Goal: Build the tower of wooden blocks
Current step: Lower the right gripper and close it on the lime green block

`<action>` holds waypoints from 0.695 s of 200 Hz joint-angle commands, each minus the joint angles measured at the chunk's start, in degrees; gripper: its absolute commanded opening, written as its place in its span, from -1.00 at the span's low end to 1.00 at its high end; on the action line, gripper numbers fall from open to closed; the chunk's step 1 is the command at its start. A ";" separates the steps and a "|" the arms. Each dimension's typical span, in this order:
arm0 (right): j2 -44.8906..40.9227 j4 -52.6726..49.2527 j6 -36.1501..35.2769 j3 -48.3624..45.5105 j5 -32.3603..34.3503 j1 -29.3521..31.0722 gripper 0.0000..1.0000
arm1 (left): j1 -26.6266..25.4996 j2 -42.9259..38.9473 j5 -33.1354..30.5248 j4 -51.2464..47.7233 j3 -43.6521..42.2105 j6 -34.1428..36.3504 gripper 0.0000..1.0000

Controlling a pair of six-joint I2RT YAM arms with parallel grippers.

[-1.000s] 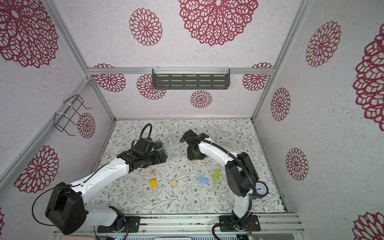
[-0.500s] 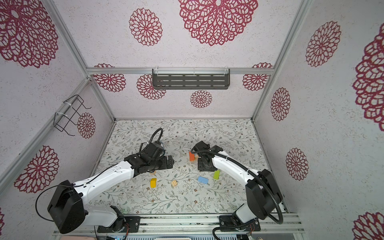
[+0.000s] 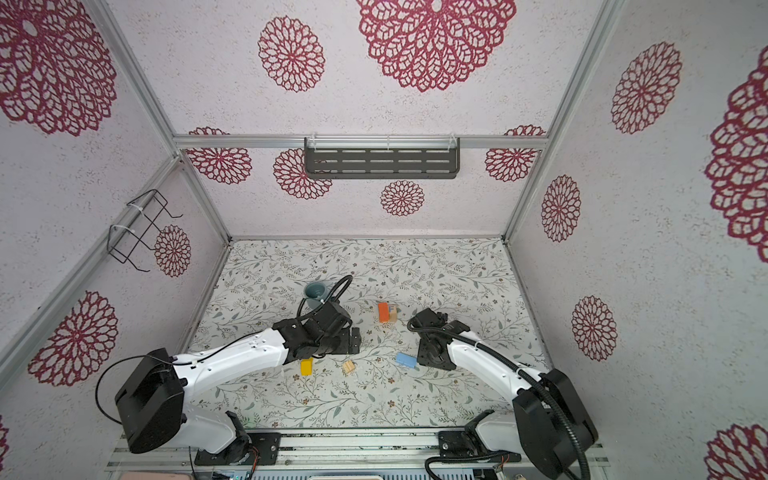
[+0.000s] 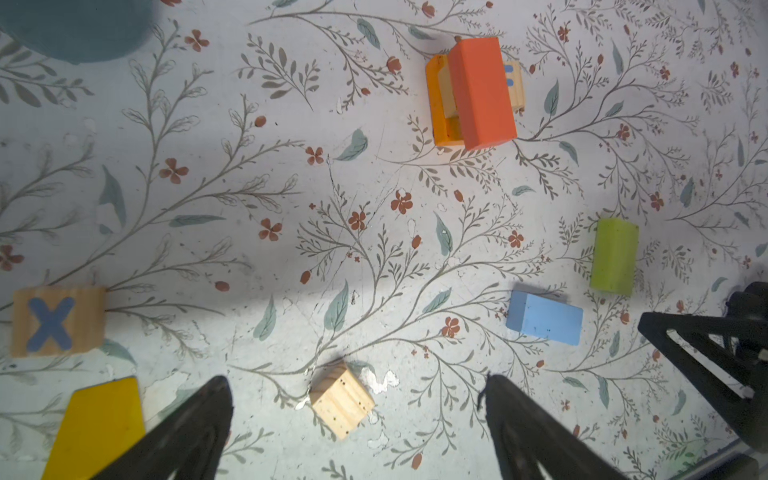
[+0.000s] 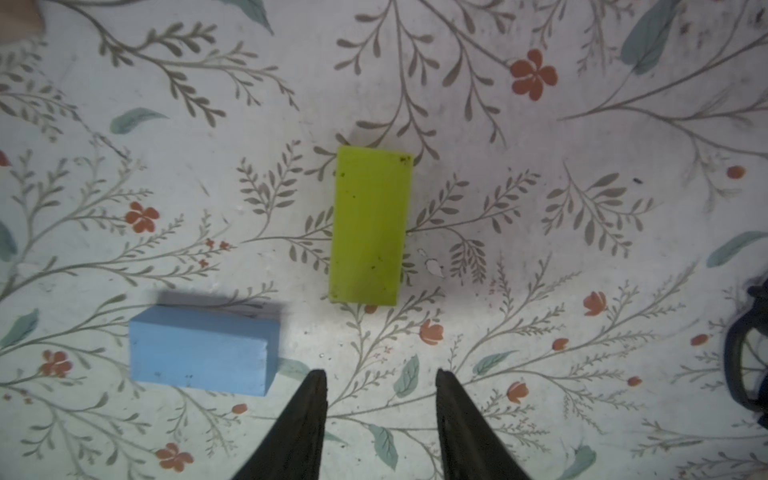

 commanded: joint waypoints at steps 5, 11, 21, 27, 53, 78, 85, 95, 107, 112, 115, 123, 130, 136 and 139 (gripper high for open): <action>-0.36 3.54 1.01 -0.54 0.85 -1.19 0.01 | -0.62 0.46 -2.18 1.44 -0.82 -2.11 0.95; -0.10 4.02 0.89 -0.63 0.89 -1.35 0.02 | -0.76 0.34 -2.28 1.40 -0.97 -2.18 0.95; 0.56 4.76 0.67 -0.71 0.79 -1.80 0.04 | -0.78 0.23 -2.44 1.30 -1.16 -2.19 0.95; 0.90 5.19 0.55 -0.59 0.74 -1.99 0.05 | -0.75 0.13 -2.63 1.29 -1.25 -2.19 0.95; 2.92 6.75 -0.21 0.00 0.06 -2.84 0.07 | -0.72 -0.12 -3.20 0.76 -1.43 -1.93 0.95; 5.37 7.62 -0.94 1.00 -0.27 -3.19 0.08 | -0.80 -0.06 -3.42 0.50 -1.26 -1.73 0.95; 5.99 7.75 -1.13 1.28 -0.37 -3.34 0.08 | -0.75 0.00 -3.56 0.49 -1.13 -1.66 0.95; 6.80 7.92 -1.39 1.49 -0.46 -3.46 0.07 | -0.74 0.17 -3.65 0.33 -0.93 -1.58 0.95; 7.24 8.24 -1.51 1.53 -0.70 -3.61 0.02 | -0.64 0.37 -3.67 0.15 -0.67 -1.48 0.95; 7.30 8.35 -1.58 1.60 -0.64 -3.68 -0.01 | -0.63 0.44 -3.69 0.06 -0.57 -1.40 0.95; 7.30 8.33 -1.60 1.53 -0.71 -3.63 -0.02 | -0.63 0.42 -3.69 0.06 -0.49 -1.40 0.95; 7.35 8.37 -1.74 1.44 -0.72 -3.76 -0.08 | -0.64 0.54 -3.72 -0.10 -0.30 -1.31 0.95; 7.28 8.38 -1.89 1.35 -0.72 -3.77 -0.12 | -0.61 0.62 -3.82 -0.20 -0.13 -1.31 0.95; 7.21 8.45 -1.93 1.26 -0.77 -3.77 -0.15 | -0.54 0.70 -3.82 -0.21 -0.03 -1.22 0.95; 7.21 8.42 -2.05 1.18 -0.82 -3.85 -0.15 | -0.54 0.72 -3.78 -0.21 0.05 -1.22 0.95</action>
